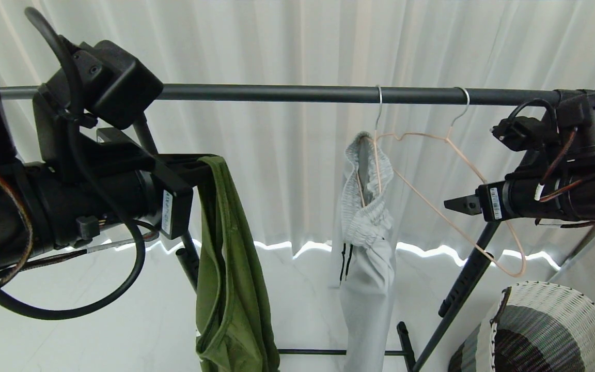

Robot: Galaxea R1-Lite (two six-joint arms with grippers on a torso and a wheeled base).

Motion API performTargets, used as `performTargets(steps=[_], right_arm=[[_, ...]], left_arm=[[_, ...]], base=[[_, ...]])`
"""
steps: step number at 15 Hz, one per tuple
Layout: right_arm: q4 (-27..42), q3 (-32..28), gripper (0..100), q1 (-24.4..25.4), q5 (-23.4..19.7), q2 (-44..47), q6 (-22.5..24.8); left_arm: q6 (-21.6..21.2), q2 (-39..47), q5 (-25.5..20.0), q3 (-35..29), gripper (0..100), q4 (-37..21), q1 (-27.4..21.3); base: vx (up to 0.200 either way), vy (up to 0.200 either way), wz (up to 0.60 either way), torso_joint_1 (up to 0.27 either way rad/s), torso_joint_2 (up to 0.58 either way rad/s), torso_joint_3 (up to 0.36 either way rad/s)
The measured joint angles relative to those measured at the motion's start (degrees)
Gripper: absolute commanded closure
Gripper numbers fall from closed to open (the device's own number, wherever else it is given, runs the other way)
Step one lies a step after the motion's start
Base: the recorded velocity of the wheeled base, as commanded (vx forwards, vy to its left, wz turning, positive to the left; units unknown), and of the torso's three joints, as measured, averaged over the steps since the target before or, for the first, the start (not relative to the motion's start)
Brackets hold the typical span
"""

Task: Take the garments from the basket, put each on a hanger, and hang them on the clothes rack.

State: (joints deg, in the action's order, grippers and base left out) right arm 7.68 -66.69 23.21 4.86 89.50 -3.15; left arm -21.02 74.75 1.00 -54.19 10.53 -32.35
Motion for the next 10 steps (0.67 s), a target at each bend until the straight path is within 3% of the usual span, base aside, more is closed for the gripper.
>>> performTargets(steps=[10], right_arm=[[0.01,-0.11,100,-0.01,0.57,0.27,-0.02]], left_arm=[[0.0,0.09,0.01,-0.02,100,1.01,0.0]], base=[[0.0,0.0,0.0,0.0,0.0,0.0]])
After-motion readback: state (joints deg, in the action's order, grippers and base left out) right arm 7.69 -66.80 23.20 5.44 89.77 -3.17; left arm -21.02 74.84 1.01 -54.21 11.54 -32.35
